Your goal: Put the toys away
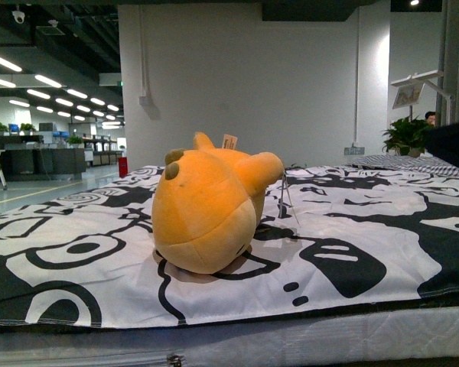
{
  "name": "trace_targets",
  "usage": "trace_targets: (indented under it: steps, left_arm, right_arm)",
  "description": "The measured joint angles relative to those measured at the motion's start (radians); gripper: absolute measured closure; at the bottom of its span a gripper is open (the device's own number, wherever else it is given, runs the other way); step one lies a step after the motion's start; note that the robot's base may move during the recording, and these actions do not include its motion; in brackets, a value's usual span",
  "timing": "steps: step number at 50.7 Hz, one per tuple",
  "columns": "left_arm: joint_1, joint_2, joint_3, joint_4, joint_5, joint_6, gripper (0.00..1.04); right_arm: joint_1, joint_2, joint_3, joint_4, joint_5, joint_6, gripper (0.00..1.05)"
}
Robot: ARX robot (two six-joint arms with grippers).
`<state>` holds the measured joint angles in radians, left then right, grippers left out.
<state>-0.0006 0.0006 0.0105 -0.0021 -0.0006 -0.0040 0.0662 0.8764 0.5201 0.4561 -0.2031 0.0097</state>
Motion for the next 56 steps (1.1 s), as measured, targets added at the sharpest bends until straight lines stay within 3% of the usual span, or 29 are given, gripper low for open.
trace_targets:
  steps: [37,56]
  left_arm:
    - [0.000,0.000,0.000,0.000,0.000,0.000,0.06]
    - [0.000,0.000,0.000,0.000,0.000,0.000,0.06]
  right_arm:
    - [0.353,0.592,0.589,-0.149,0.392,-0.090,0.00]
    - [0.429,0.782,0.825,-0.210,0.569,-0.136,0.00]
